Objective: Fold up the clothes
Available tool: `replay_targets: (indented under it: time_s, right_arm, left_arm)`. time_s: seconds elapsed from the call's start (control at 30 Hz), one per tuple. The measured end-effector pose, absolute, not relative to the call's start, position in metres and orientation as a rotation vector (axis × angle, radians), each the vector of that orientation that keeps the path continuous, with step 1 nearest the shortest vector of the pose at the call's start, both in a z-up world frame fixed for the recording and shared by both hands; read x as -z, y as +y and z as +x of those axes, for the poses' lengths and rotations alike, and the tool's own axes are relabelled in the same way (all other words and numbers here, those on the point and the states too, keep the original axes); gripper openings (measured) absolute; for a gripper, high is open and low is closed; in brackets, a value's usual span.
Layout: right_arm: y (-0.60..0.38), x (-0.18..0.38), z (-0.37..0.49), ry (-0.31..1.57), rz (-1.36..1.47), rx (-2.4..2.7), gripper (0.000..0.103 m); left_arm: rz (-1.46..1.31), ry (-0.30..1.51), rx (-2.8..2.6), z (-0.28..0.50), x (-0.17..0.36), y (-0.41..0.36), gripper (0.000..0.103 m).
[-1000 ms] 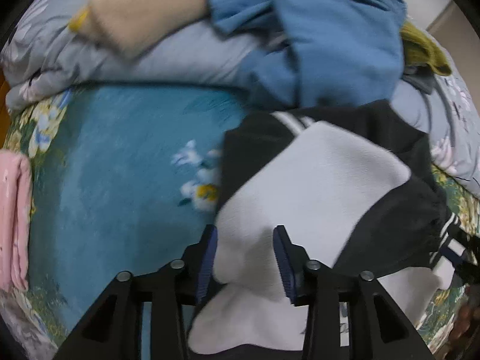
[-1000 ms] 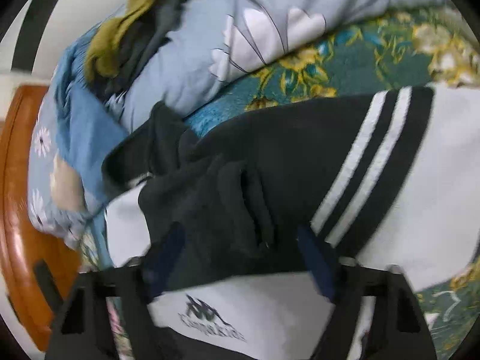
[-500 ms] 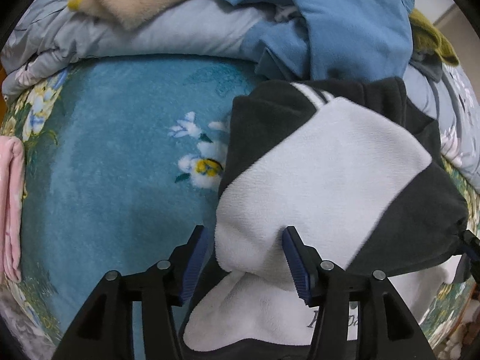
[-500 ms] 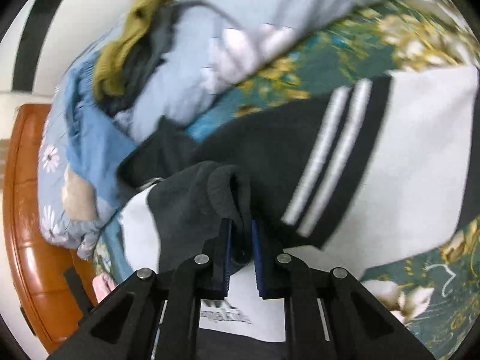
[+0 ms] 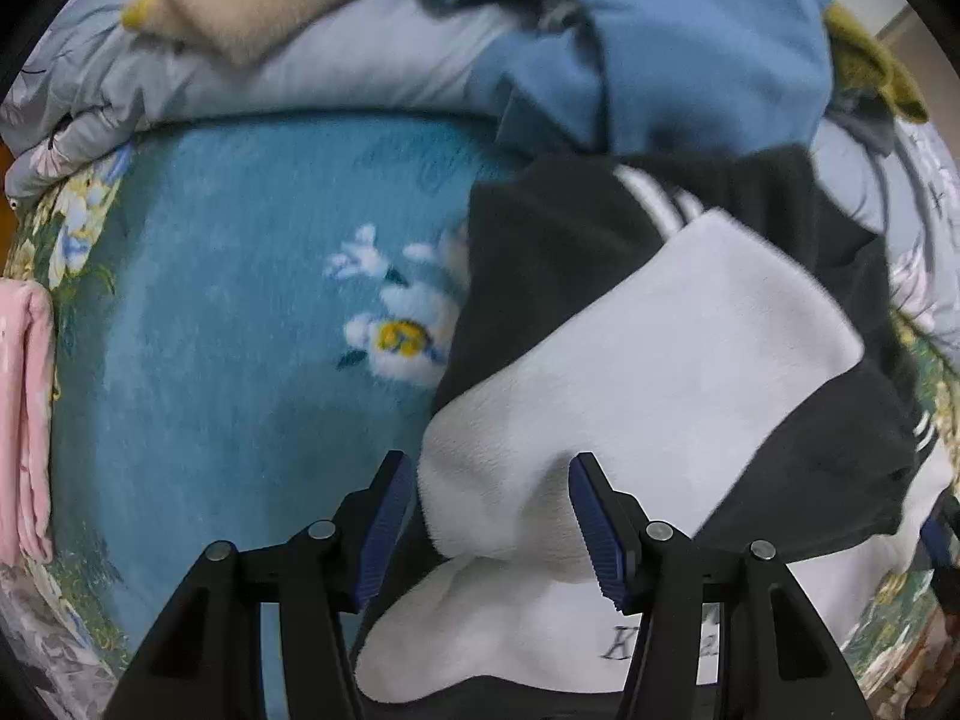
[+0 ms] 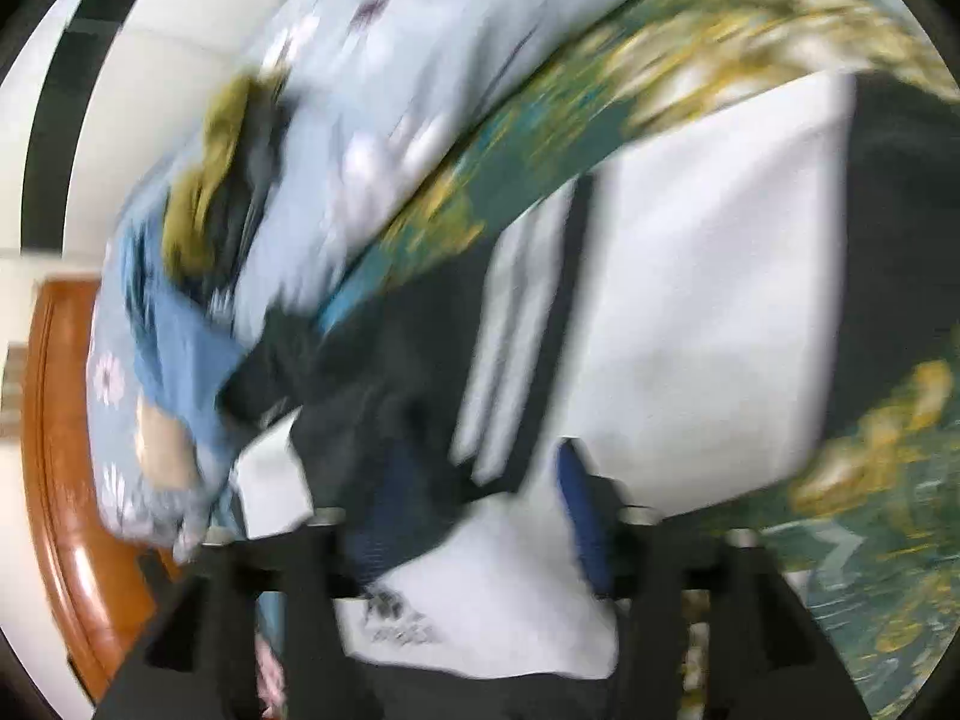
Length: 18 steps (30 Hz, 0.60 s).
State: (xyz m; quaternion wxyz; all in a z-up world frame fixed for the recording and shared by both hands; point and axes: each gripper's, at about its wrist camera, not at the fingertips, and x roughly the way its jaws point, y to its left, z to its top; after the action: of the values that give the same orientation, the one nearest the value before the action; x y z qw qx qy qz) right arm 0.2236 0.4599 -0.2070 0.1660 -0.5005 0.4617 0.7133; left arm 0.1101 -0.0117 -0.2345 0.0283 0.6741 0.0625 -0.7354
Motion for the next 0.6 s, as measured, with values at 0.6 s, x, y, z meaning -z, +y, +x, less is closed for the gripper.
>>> replay_targets:
  time_s: [0.6]
  right_arm:
    - [0.645,0.252,0.371,1.46,-0.853,-1.541,0.09]
  left_arm:
    - [1.853,0.573,2.518,0.077,0.151,0.008,0.103]
